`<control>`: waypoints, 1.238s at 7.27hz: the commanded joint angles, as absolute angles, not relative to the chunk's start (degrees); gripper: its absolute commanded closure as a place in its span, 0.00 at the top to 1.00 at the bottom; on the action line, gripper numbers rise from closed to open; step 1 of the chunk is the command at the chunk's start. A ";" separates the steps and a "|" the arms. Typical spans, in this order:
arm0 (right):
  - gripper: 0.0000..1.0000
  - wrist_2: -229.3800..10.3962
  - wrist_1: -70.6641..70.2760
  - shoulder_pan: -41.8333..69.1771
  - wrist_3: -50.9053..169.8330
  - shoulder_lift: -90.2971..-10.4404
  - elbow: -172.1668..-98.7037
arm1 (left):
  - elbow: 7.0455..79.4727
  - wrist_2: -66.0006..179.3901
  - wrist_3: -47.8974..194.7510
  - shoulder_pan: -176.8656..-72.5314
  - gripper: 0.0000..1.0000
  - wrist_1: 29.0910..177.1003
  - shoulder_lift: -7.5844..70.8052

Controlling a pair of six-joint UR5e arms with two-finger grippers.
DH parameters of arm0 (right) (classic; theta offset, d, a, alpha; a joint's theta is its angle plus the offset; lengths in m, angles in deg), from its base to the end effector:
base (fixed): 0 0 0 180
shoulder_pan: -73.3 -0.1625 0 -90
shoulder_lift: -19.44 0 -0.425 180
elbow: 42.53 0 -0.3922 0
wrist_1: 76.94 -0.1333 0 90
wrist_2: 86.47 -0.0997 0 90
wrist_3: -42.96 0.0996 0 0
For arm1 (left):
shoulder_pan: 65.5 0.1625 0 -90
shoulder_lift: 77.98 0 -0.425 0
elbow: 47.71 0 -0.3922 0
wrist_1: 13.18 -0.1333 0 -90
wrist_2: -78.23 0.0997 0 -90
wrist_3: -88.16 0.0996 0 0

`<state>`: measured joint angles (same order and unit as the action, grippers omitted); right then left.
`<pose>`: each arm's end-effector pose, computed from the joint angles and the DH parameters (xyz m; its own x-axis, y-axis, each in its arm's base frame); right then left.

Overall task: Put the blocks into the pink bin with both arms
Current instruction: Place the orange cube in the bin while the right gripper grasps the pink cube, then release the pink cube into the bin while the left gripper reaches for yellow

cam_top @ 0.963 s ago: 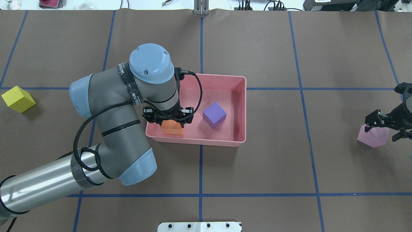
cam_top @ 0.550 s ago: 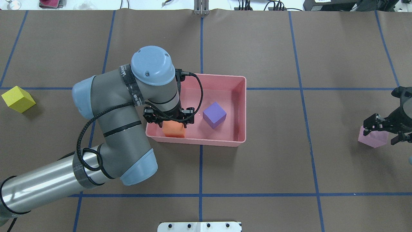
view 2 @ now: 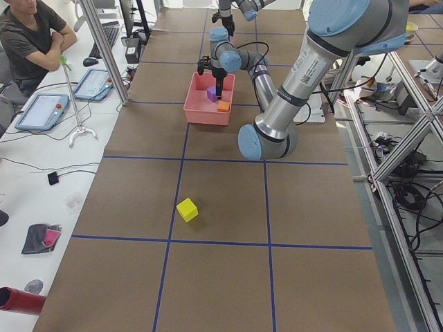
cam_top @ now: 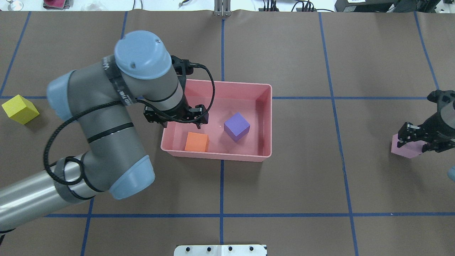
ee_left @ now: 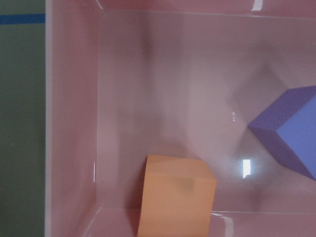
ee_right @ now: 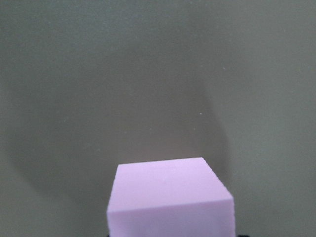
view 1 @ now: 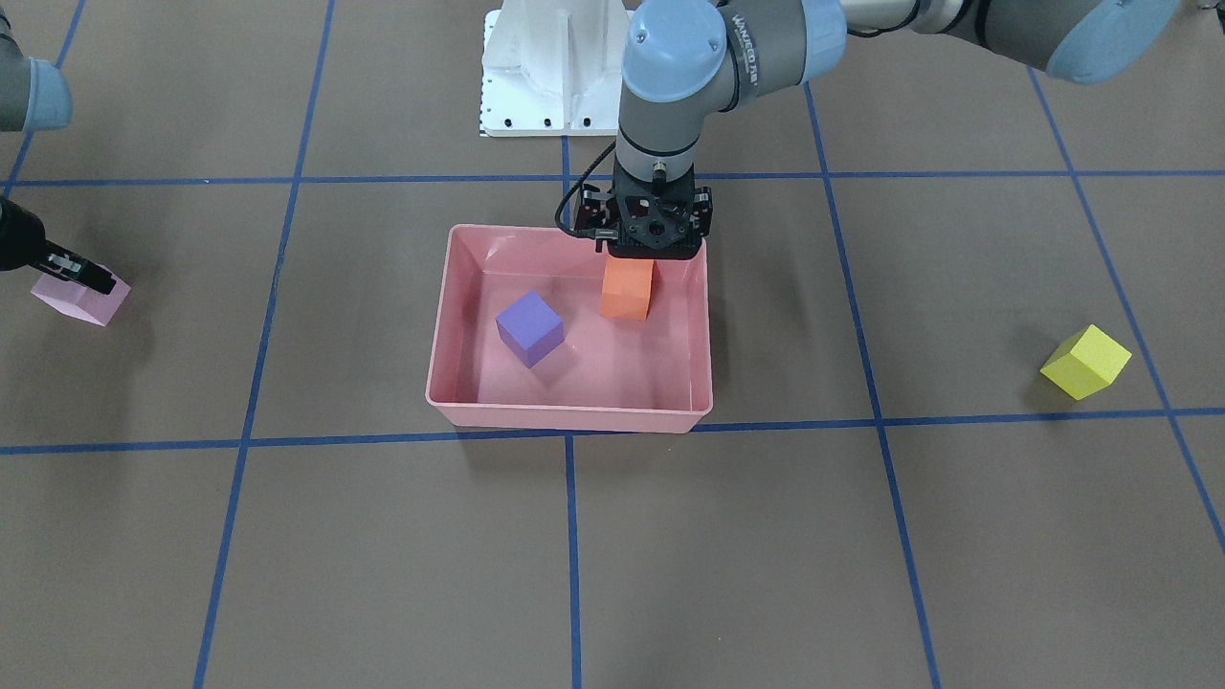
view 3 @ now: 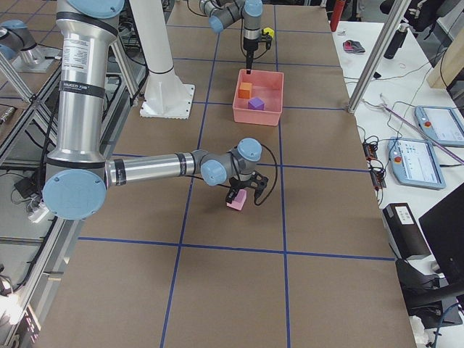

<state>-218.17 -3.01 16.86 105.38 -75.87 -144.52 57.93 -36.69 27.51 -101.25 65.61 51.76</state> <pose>-0.2045 -0.4295 0.5701 0.6741 0.3908 0.6268 -0.1894 0.9117 -0.3647 0.4571 -0.4416 0.1619 0.6503 0.0796 -0.7555 -0.0312 0.9965 0.0781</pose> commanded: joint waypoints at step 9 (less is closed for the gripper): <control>0.00 -200.48 23.26 42.43 148.76 -25.07 -143.73 | 40.23 -49.37 92.95 -138.96 0.99 79.68 28.54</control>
<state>-202.68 23.30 38.79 145.65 -28.88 -147.20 46.88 -47.39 87.25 -135.75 75.21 28.66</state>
